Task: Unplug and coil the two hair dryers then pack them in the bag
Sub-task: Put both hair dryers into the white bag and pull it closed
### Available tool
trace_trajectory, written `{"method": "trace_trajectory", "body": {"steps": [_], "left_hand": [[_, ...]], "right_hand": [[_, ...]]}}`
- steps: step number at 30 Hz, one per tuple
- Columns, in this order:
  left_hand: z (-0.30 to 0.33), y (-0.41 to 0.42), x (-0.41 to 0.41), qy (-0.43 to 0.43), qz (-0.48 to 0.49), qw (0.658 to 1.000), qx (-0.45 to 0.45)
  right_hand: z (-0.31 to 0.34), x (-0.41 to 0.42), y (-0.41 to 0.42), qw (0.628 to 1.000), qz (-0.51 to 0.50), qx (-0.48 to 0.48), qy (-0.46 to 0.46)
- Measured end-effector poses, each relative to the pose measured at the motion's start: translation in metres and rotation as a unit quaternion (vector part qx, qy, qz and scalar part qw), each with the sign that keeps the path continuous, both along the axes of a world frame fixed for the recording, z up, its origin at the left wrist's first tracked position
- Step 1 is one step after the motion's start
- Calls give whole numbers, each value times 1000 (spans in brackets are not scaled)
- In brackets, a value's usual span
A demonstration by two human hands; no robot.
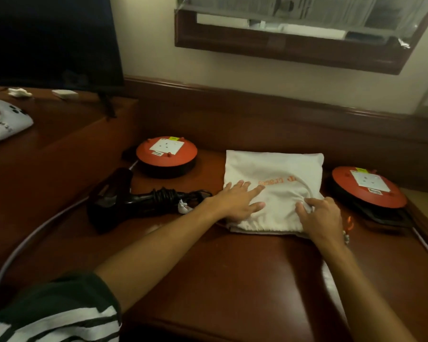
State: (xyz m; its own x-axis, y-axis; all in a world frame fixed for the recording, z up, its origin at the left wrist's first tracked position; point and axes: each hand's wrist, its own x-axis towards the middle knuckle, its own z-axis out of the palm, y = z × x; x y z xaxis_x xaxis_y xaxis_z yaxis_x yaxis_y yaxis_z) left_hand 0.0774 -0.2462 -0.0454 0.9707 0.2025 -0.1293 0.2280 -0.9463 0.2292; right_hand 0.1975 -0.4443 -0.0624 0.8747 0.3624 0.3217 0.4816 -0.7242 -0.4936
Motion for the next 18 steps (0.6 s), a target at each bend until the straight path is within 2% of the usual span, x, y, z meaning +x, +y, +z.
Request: {"method": "trace_trajectory", "body": {"steps": [2, 4, 7, 9, 12, 15, 18], "left_hand": [[19, 2, -26, -59, -11, 998, -8], [37, 11, -66, -97, 11, 995, -13], [53, 41, -136, -133, 110, 985, -1], [53, 58, -179, -162, 222, 961, -15], [40, 68, -223, -223, 371, 901, -9], [23, 78, -242, -222, 453, 863, -35], [9, 87, -247, -224, 483, 842, -93]], "right_hand": [[3, -4, -4, 1000, -9, -22, 5], [8, -15, -4, 997, -31, -56, -44], [23, -47, 21, 993, 30, -26, -109], [31, -75, 52, 984, 151, -8, -96], [34, -123, 114, 949, 304, -60, -61], [27, -153, 164, 921, 355, -161, 14], [18, -157, 184, 914, 343, -219, 8]]}}
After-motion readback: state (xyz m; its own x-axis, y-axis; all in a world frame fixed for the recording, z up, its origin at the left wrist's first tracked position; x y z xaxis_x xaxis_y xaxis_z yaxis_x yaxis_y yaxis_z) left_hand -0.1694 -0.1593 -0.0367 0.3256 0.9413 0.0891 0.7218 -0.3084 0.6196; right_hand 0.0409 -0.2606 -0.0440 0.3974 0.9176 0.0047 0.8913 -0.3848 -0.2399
